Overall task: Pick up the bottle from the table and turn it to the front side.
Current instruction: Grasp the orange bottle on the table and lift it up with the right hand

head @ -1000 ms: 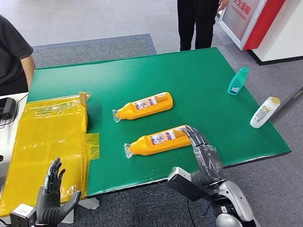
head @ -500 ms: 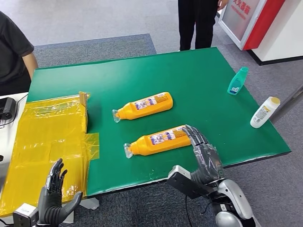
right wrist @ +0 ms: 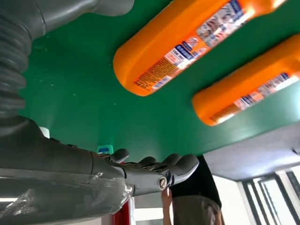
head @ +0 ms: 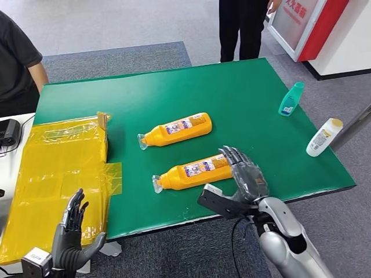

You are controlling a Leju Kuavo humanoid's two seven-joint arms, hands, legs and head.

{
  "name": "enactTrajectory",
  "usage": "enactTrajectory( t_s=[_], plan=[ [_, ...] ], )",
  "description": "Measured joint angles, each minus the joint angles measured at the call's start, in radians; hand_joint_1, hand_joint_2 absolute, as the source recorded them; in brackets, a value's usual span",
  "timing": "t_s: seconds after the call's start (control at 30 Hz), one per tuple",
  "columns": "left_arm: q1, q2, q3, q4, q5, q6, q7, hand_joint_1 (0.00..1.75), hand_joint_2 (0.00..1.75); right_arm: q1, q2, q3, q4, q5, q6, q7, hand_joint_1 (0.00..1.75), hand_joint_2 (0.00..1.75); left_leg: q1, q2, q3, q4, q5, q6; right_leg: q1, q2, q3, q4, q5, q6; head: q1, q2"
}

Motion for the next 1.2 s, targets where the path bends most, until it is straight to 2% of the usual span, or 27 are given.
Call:
enactTrajectory(
  t_s=[0.1,0.27,0.6,1.2],
  plan=[
    [-0.023,0.017,-0.033,0.017,0.001,0.013,-0.011,0.00,1.75,-0.082,-0.006,0.028,0.086,0.000,0.065,0.025,0.00,1.75,0.000,0.000,-0.001,0.000,0.002,-0.001,0.000,0.000,-0.001,0.000,0.002,-0.001,0.000,0.000],
    [-0.043,0.041,-0.074,0.041,0.013,0.033,-0.017,0.00,1.75,-0.168,-0.017,0.068,0.190,-0.016,0.075,0.035,0.00,1.75,0.000,0.000,-0.002,0.000,0.003,0.000,0.000,0.000,-0.003,0.000,0.002,-0.001,0.000,0.000],
    [-0.051,0.059,-0.099,0.064,0.020,0.042,-0.019,0.00,1.75,-0.199,-0.033,0.101,0.230,-0.024,0.077,0.047,0.00,1.75,0.000,0.000,-0.006,0.000,0.003,0.000,0.000,0.000,-0.006,0.000,0.002,-0.001,0.000,0.000],
    [-0.077,0.076,-0.128,0.097,0.020,0.048,-0.028,0.00,1.75,-0.319,-0.046,0.169,0.385,-0.032,0.150,0.068,0.00,1.75,0.000,0.000,-0.008,0.000,0.004,0.000,0.000,0.000,-0.008,0.001,0.004,0.000,0.000,0.000]
  ],
)
